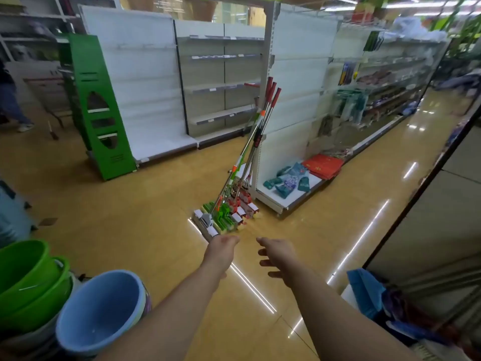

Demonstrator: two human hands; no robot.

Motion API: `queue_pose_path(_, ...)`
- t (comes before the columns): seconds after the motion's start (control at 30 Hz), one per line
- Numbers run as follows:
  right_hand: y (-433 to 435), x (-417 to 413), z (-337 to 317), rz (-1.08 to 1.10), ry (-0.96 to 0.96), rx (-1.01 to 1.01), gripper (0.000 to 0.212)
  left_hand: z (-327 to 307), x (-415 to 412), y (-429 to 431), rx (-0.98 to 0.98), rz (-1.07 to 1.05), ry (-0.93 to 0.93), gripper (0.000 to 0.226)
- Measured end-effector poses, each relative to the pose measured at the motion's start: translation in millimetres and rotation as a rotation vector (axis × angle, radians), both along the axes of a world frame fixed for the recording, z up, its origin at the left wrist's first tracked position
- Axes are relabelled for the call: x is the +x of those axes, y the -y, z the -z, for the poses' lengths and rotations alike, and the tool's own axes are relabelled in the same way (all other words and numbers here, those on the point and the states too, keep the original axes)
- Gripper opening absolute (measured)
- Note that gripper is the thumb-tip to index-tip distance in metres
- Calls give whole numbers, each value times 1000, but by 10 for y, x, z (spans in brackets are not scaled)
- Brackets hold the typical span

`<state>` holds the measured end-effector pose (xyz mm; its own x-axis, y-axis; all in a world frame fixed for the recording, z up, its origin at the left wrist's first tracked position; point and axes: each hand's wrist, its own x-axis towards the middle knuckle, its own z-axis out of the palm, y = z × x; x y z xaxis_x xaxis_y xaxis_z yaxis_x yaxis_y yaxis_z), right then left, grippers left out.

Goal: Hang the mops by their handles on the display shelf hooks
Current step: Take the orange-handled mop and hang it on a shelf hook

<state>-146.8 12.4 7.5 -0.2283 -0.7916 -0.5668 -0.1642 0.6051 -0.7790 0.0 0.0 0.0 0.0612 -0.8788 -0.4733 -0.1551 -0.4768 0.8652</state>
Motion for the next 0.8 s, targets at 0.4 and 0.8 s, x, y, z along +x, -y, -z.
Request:
queue_pose_path(0.4, 865, 437, -186, 59, 4, -24, 22, -25, 398, 974, -43, 26, -31, 40)
queue_pose_path(0.8, 2023, 179, -12, 105, 73, -50, 29, 2, 201, 2047, -22, 18, 37, 35)
